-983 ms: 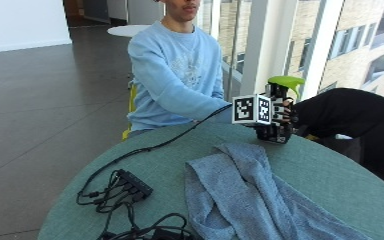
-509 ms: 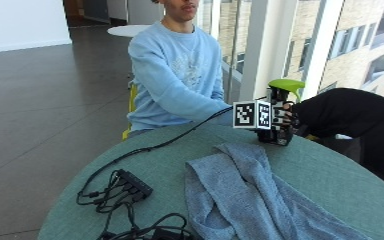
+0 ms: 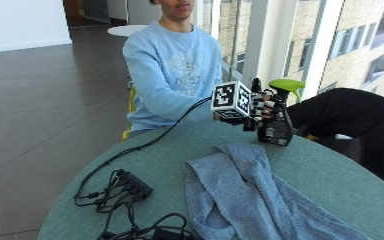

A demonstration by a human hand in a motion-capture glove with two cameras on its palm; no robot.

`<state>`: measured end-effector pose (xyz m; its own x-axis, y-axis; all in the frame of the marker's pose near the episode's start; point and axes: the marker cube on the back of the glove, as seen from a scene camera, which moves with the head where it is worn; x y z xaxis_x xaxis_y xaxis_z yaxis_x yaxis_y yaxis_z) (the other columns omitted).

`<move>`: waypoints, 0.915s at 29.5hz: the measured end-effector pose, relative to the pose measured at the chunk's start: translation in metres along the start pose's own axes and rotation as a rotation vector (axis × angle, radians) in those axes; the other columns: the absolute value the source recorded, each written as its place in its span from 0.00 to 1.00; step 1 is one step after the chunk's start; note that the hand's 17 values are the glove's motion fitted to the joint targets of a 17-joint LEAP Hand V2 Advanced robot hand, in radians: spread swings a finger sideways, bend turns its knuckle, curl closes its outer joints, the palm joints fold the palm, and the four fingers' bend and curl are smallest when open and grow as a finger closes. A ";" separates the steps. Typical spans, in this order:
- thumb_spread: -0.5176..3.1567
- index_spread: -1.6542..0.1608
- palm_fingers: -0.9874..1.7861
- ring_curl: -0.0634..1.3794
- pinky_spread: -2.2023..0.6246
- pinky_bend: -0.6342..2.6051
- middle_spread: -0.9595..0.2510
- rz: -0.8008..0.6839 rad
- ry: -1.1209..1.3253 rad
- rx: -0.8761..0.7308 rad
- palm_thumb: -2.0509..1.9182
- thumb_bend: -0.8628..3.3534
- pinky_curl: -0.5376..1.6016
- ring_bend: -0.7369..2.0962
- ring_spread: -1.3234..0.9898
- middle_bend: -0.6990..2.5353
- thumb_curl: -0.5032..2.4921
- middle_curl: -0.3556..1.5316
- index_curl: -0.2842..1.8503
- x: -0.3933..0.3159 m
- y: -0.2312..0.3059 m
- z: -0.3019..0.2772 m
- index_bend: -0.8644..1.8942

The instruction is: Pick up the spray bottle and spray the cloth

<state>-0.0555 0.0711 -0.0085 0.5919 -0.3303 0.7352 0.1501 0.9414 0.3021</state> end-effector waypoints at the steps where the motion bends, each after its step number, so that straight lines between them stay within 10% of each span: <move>1: 0.44 0.74 0.66 0.31 0.82 0.30 0.72 0.005 0.034 -0.019 0.72 0.20 0.44 0.42 0.53 0.31 0.33 0.42 0.27 0.002 0.006 -0.009 0.32; 27: 0.46 0.71 0.62 0.30 0.84 0.31 0.71 0.144 0.552 0.018 0.72 0.20 0.43 0.42 0.54 0.30 0.32 0.41 0.23 0.065 0.209 -0.172 0.35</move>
<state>0.1507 0.2583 -0.0020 0.9322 -0.1095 0.3450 0.0268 0.9714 0.2359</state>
